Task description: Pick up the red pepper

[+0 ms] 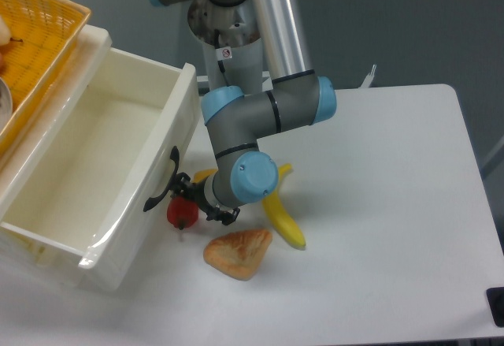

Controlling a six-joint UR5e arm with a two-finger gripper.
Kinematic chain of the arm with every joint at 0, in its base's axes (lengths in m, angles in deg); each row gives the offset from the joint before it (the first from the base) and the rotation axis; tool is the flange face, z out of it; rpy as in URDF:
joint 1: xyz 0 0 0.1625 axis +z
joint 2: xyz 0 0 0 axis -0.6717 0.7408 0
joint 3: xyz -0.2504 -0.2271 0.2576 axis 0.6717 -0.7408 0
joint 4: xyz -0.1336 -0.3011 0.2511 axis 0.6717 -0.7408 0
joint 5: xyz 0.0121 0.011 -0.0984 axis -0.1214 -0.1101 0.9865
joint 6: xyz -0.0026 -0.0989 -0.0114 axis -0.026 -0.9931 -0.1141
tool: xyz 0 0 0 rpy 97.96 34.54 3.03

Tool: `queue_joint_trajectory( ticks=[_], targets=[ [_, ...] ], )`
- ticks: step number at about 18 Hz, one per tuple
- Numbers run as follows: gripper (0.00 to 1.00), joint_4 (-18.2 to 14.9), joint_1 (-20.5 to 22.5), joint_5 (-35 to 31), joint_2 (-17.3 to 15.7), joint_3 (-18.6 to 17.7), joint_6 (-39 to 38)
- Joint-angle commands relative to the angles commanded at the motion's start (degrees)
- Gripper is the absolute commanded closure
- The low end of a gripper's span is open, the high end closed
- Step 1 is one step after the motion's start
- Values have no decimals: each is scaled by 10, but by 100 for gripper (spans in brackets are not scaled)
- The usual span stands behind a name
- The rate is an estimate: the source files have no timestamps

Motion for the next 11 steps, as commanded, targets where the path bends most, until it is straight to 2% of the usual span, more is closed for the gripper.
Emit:
queue_joint_trajectory(
  ticks=[11],
  targets=[
    [0, 2, -7, -1, 12, 5, 5]
  ],
)
